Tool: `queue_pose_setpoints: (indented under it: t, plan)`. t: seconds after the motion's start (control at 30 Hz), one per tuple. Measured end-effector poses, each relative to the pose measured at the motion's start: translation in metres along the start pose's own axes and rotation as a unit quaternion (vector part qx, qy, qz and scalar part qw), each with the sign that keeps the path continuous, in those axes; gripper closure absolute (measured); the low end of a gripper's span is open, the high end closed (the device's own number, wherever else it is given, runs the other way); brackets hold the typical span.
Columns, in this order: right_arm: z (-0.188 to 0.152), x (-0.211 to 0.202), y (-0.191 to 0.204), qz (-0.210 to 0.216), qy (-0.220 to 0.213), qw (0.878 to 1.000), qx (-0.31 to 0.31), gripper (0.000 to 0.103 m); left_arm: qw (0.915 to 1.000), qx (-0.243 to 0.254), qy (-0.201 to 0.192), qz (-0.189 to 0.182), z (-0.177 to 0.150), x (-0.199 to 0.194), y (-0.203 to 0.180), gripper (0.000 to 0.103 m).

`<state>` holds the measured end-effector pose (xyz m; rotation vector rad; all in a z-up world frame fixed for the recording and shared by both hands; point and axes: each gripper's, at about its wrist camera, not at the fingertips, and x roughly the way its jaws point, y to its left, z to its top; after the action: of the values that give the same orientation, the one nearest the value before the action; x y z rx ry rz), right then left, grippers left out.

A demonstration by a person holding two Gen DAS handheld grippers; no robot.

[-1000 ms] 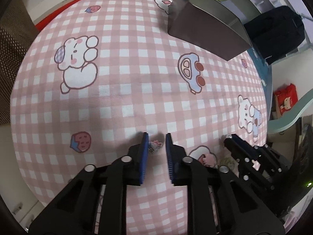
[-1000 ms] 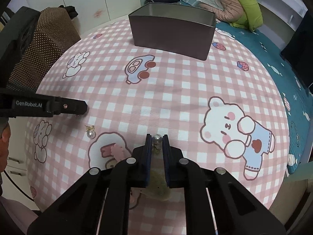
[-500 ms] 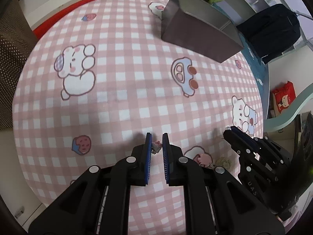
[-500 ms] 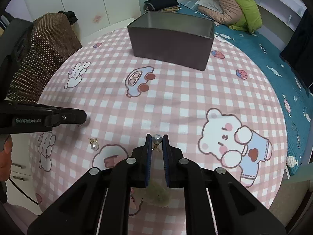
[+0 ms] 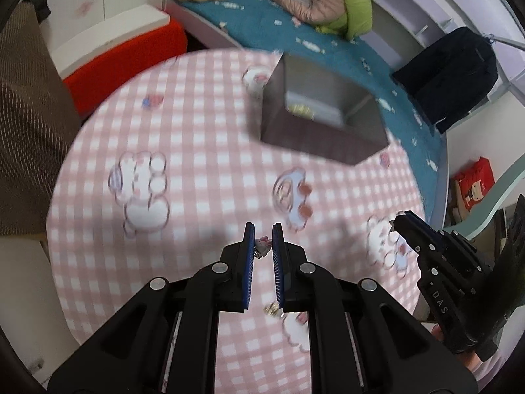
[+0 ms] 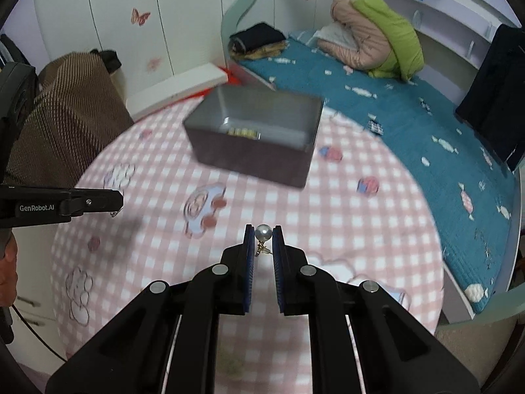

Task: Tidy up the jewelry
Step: 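Carry the pink charm and pearl earring over the grey tin with both grippers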

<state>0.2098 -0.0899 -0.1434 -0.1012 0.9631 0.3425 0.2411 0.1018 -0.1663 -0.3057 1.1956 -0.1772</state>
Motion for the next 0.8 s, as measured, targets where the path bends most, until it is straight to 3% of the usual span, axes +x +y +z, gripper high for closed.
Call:
queue_pose_setpoints:
  t: [0.33, 0.8]
  plan:
    - [0.048, 0.003, -0.022, 0.002, -0.054, 0.999, -0.002, 0.093, 0.9981, 0.022, -0.052, -0.025, 0.05, -0.009, -0.033, 0.092]
    - [0.072, 0.035, -0.031, 0.034, -0.051, 0.998, 0.011, 0.092, 0.9977, 0.018, -0.059, -0.029, 0.078, 0.026, -0.055, 0.092]
